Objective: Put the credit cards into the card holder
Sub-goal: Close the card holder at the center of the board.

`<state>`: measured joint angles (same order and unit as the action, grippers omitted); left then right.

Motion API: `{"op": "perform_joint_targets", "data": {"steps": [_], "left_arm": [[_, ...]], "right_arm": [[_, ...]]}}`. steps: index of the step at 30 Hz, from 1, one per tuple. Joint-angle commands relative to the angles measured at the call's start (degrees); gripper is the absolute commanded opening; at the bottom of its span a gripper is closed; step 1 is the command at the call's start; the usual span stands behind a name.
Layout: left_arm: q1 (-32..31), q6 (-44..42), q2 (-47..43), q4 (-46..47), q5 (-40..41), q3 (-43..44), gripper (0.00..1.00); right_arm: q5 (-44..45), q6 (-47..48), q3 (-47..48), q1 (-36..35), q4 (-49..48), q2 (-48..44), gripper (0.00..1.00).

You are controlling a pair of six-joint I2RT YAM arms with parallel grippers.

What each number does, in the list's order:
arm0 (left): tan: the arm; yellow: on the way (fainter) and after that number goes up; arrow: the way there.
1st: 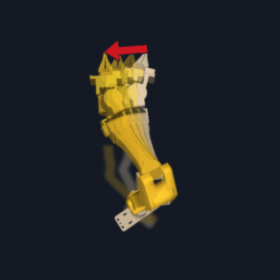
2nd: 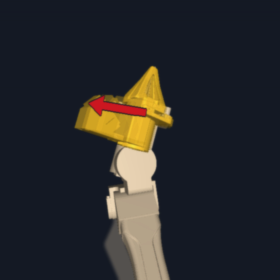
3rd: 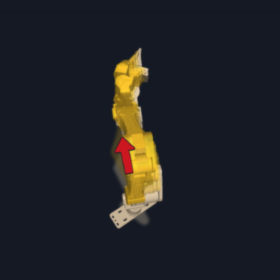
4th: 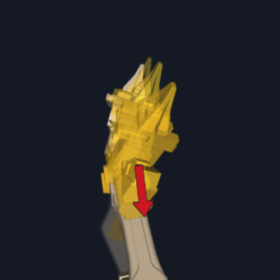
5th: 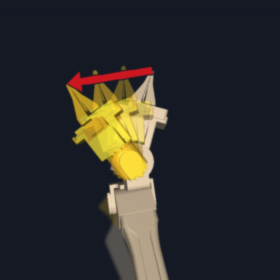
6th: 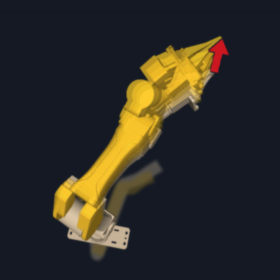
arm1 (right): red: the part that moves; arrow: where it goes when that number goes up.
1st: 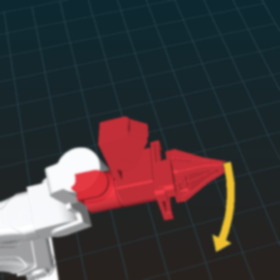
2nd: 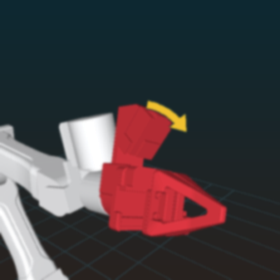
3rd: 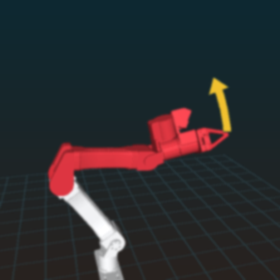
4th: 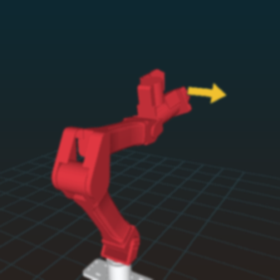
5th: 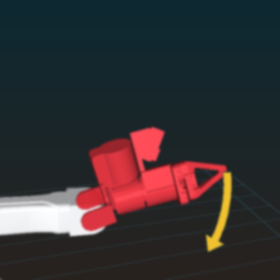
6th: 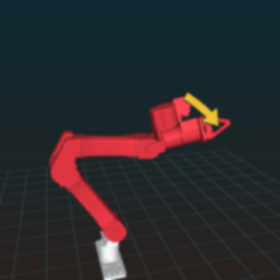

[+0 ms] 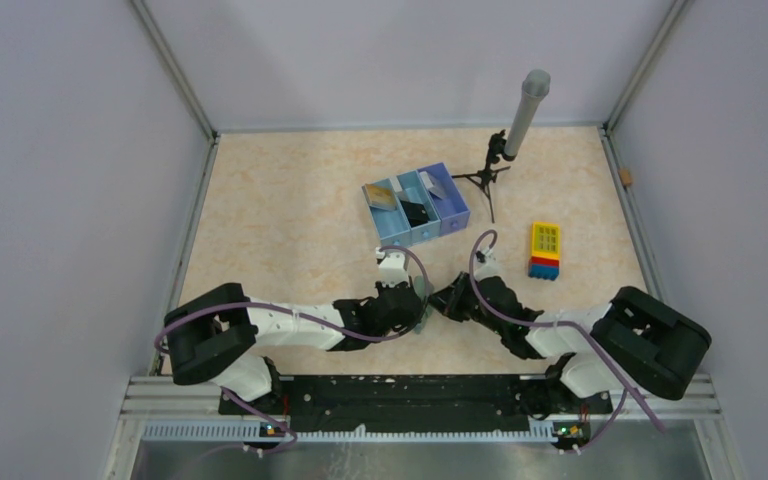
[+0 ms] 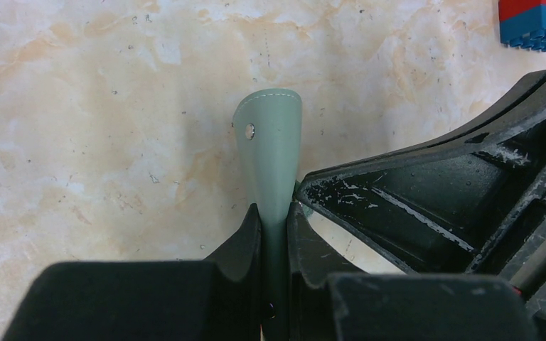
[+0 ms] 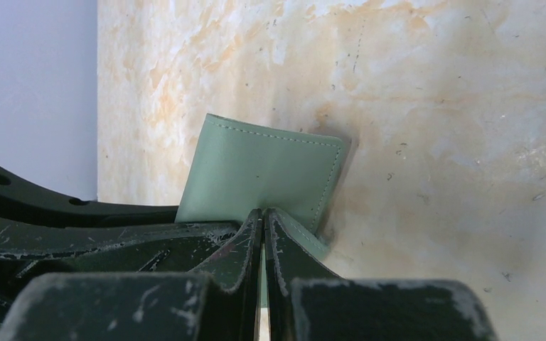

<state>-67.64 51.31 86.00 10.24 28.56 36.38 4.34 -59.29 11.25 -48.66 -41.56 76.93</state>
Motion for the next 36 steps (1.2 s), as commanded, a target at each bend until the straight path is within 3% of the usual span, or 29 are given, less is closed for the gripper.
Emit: {"op": "perform_joint_targets", "data": {"steps": [1,7,16,30,36], "left_arm": [[-0.3,-0.8,3.7,-9.6,-4.9,-2.3,0.00],[-0.3,-0.6,3.5,-9.6,-4.8,-2.4,0.00],[-0.3,-0.2,3.2,-9.6,-4.5,-2.9,0.00],[-0.3,-0.2,3.3,-9.4,-5.1,-3.0,0.00],[-0.3,0.5,3.4,-10.0,-4.5,-2.6,0.00]], "right_arm": [[-2.7,-3.3,-0.4,0.0,-4.8,2.4,0.00],[-1.9,-6.2,0.4,-2.1,-5.2,4.8,0.00],[8.0,-15.7,-3.5,-8.2,-0.6,2.4,0.00],[9.2,-20.6,-2.6,-11.7,-13.2,13.9,0.00],[14.3,-24.6,-1.9,-16.0,-8.6,12.1,0.00]]}}
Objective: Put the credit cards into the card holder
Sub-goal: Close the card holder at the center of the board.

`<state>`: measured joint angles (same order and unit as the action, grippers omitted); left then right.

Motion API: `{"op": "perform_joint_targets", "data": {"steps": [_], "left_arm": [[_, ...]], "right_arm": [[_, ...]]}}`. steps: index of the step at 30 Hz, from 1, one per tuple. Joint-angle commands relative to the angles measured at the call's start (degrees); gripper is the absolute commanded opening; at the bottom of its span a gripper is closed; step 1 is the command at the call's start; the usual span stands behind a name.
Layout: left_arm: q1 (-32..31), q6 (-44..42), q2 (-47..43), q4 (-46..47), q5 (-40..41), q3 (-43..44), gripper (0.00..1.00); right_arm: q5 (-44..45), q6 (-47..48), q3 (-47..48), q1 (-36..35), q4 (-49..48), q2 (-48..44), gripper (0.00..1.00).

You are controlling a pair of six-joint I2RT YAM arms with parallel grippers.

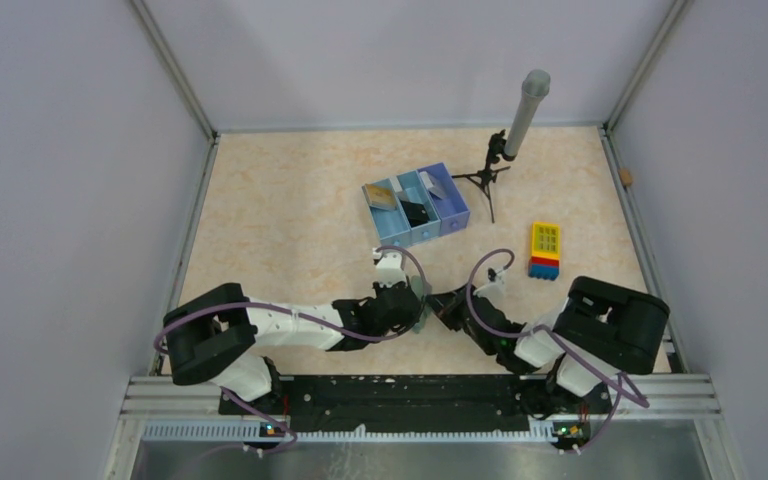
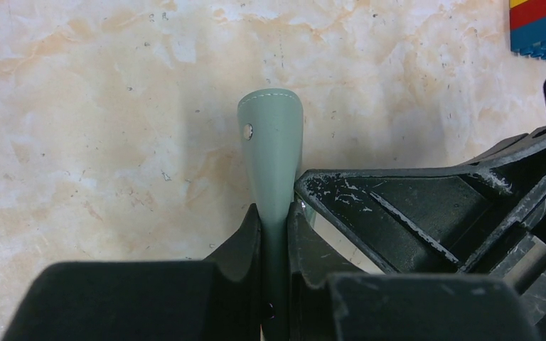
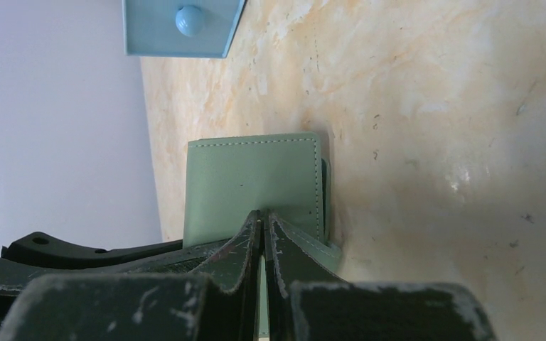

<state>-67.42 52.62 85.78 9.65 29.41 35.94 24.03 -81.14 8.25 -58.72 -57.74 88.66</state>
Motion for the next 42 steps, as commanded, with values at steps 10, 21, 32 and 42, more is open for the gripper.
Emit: {"op": "perform_joint_targets", "data": {"steps": [10,21,32,42], "left_arm": [[-0.5,2.1,3.8,-9.4,-5.3,-1.6,0.00],[-0.5,4.9,4.5,-9.4,-4.8,-1.8,0.00],[-0.5,8.6,4.4,-8.4,-2.5,-2.0,0.00],[-0.9,7.9,5.4,-4.7,-3.1,-2.4,0.00]], "right_arm": [[-2.2,-9.4,2.3,-10.6,8.3,3.4,0.00],[0.3,-13.4,5.4,-13.9,11.1,4.3,0.00],[2.3,-19.8,8.1,-18.4,15.2,6.1,0.00],[2.0,-22.0,10.8,-20.5,20.0,6.7,0.00]]}}
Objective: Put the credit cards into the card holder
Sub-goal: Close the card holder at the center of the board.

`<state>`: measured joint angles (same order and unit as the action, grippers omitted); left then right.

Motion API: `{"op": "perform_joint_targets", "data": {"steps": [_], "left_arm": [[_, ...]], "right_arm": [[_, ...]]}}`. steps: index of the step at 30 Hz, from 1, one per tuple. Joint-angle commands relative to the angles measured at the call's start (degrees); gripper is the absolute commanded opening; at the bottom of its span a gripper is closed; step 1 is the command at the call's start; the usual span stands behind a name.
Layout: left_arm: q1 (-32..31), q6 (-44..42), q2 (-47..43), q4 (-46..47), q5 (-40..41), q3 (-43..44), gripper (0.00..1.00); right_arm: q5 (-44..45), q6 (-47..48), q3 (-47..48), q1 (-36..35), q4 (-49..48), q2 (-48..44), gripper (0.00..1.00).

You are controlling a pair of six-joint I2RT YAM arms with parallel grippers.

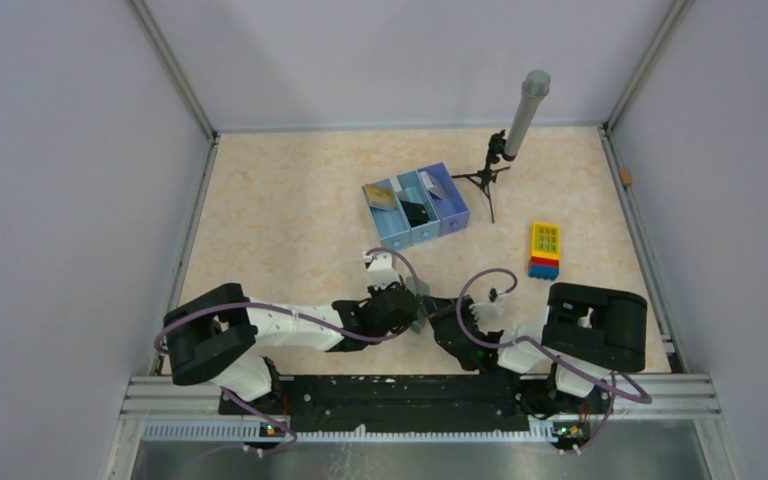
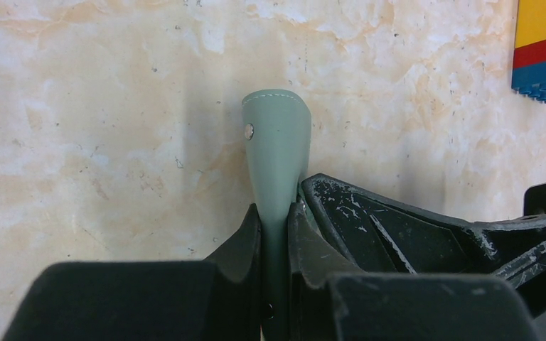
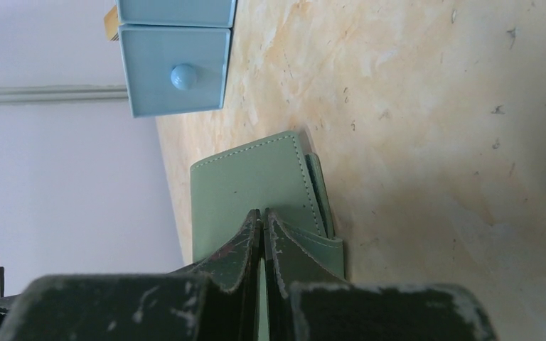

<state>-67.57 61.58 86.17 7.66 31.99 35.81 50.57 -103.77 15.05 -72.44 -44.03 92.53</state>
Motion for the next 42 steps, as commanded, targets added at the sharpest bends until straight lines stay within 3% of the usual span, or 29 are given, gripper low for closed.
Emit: {"op": "perform_joint_targets", "data": {"steps": [1,22,42], "left_arm": [[-0.8,-1.4,5.1,-2.1,-5.8,-2.4,0.00],[-1.5,-4.9,6.6,7.8,-8.8,-4.1,0.00],[-3.3,-3.9,10.4,6.6,-4.4,-0.5,0.00]], "right_arm": [[-24.8,1.2,4.7,-6.9,6.7,2.9,0.00],[-24.3,2.8,7.9,-9.9,14.0,0.2,0.00],[-24.5,2.5,12.3,-12.6,14.4,1.3,0.00]]}}
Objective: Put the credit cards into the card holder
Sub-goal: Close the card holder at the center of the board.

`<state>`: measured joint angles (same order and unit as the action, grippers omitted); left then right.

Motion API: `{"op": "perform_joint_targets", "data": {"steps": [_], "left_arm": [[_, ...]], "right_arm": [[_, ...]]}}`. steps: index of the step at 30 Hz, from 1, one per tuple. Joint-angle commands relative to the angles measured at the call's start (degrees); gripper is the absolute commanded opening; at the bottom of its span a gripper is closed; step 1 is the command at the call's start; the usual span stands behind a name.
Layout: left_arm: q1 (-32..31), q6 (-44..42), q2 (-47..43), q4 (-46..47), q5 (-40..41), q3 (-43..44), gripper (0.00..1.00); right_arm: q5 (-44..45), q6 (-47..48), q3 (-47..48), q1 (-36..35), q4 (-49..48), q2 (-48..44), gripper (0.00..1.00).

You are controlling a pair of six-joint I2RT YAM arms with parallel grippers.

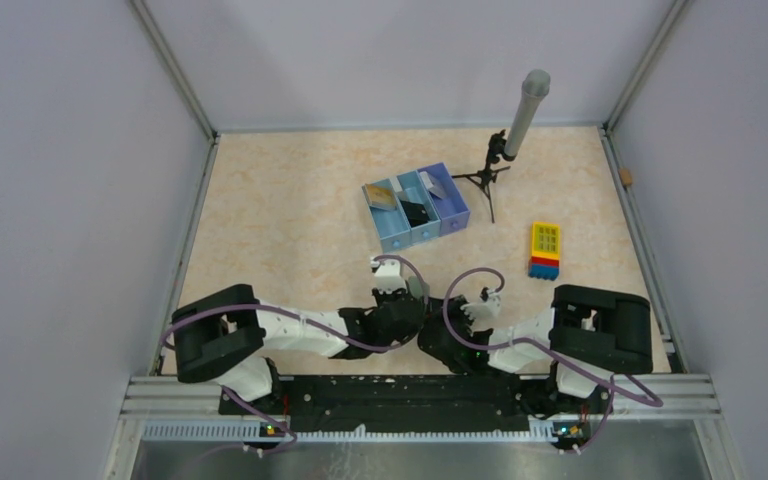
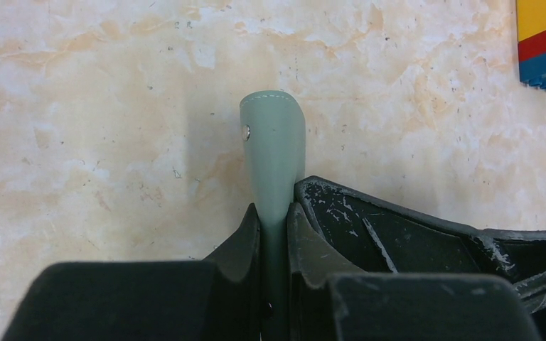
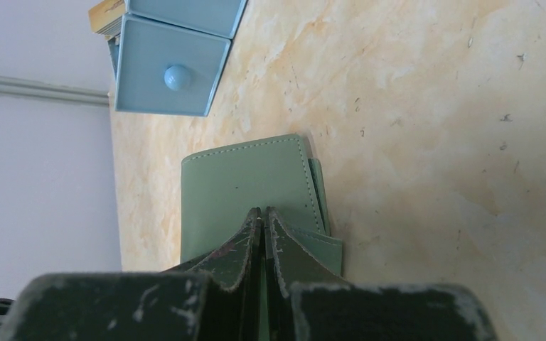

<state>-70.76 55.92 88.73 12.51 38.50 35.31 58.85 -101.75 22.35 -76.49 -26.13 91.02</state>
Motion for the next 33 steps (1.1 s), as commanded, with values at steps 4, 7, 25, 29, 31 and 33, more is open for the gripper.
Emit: {"op": "perform_joint_targets", "data": {"steps": [4,7,25,29,31,33], "left_arm": [[-0.2,2.9,7.1,3.6,-10.9,-1.3,0.00],[-0.2,3.2,7.1,3.8,-10.7,-1.6,0.00],[1.4,16.7,2.2,-9.6,-2.5,-4.8,0.03],[2.5,16.2,1.8,-10.4,-2.4,-4.5,0.20],[3.3,14.0,1.5,-11.0,-2.6,-3.6,0.39],[4.0,12.1,0.7,-12.1,-2.5,-2.8,0.62]], "right_arm": [[-33.8,-0.2,5.3,-9.0,-7.2,4.7,0.00],[-33.7,-0.4,5.3,-9.2,-7.7,5.0,0.00],[-2.5,2.3,8.2,-8.8,56.5,-29.9,0.33],[-1.3,9.4,8.3,-6.2,58.8,-34.8,0.41],[-3.3,18.6,7.7,-2.8,55.5,-36.7,0.47],[-8.1,28.6,6.0,2.4,49.8,-38.7,0.54]]}}
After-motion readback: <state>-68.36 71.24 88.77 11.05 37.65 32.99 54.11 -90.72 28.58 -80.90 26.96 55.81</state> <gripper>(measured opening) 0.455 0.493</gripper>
